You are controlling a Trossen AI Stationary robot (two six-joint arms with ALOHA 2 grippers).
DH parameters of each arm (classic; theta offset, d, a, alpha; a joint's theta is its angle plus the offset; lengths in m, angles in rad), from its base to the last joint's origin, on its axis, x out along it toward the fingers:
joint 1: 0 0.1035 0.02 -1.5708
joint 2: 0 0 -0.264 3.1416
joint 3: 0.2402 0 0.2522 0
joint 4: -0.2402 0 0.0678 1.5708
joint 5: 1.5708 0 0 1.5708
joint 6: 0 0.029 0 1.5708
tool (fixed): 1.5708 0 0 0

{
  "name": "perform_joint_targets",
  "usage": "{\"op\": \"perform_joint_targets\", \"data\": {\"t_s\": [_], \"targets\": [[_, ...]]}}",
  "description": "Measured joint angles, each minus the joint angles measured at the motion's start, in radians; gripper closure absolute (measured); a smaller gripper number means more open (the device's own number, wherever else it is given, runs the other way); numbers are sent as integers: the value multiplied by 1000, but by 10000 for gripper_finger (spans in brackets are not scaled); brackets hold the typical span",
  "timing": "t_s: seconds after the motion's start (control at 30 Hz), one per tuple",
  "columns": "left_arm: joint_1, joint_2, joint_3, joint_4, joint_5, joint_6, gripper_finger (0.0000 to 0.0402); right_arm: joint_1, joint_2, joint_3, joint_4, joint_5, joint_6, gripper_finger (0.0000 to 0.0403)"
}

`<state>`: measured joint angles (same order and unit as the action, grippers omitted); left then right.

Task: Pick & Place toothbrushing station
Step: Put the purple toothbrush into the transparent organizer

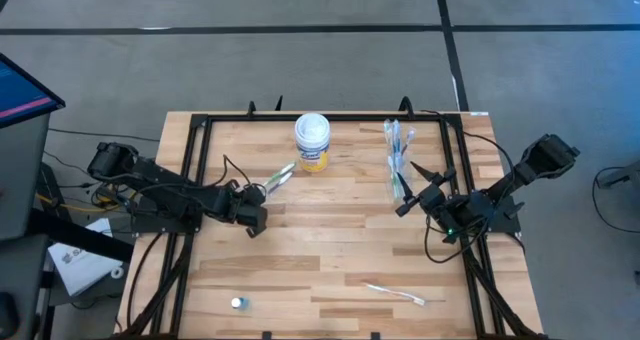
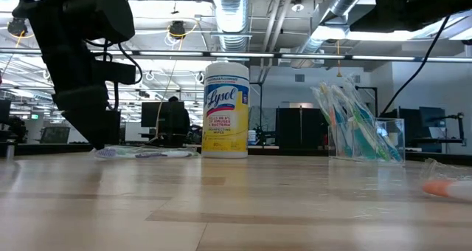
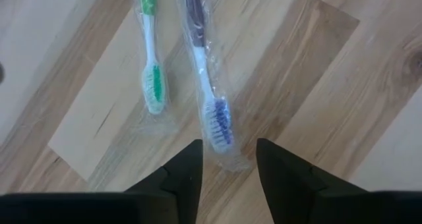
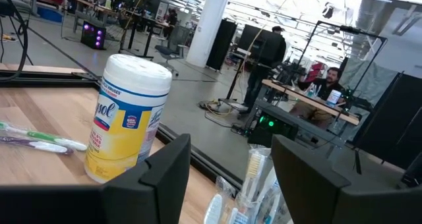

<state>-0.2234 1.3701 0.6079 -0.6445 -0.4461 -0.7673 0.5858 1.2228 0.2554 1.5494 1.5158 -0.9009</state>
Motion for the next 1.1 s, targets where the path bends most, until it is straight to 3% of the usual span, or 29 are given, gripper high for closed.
{"op": "perform_joint_targets", "data": {"t_s": [0.43, 0.63, 0.77, 0.93, 1.1], "targets": [[0, -1, -80, 55, 17, -43, 275, 0, 0, 0, 0, -1, 0, 201], [0, -1, -81, 64, -37, -42, 290, 0, 0, 0, 0, -3, 0, 201], [0, 0, -81, 68, -42, -42, 319, 0, 0, 0, 0, -3, 1, 201], [0, 0, -81, 67, 0, -20, 389, 0, 0, 0, 0, -3, 1, 201], [0, 0, -80, 63, 45, -18, 400, 0, 0, 0, 0, -3, 3, 201]]}}
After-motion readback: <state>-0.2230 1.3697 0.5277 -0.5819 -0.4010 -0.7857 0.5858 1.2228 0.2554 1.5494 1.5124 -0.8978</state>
